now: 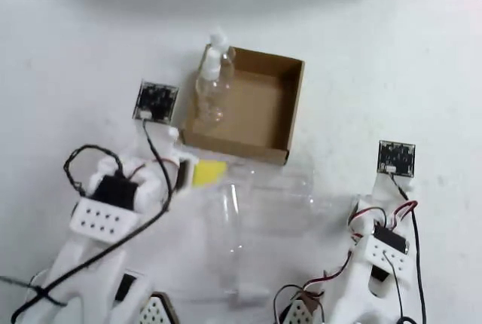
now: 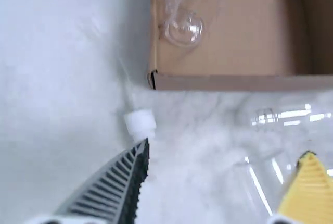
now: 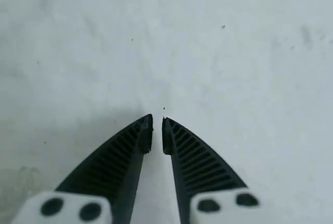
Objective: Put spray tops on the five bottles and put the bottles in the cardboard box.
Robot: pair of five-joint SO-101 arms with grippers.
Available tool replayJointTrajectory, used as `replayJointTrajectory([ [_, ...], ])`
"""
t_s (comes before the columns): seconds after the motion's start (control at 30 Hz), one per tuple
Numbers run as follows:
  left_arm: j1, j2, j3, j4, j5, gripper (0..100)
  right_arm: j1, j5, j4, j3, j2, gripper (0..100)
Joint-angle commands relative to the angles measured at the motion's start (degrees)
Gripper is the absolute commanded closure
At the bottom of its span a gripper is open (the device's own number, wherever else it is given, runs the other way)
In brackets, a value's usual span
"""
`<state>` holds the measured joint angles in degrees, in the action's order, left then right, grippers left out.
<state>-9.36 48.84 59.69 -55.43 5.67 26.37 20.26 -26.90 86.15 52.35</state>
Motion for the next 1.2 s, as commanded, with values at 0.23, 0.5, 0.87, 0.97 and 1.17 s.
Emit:
replayJointTrajectory([
  [0.23,-15.34,13.23,5.1,-15.91,-5.89,60,-0.66,0.09,0.92,-0.35,0.66,98.1],
  [0.5,-25.1,12.18,11.34,-5.27,8.0,60,-0.66,0.09,0.92,-0.26,0.66,98.1],
  [0.87,-25.1,-12.35,9.49,7.65,12.66,60,-0.66,0.09,0.92,-0.26,0.66,98.1],
  [0.97,-24.13,-16.57,7.91,9.32,12.66,60,-0.66,0.09,0.92,-0.26,0.66,98.1],
  [1.17,-20.79,-16.75,7.82,9.67,12.66,60,-0.66,0.09,0.92,-0.26,0.66,98.1],
])
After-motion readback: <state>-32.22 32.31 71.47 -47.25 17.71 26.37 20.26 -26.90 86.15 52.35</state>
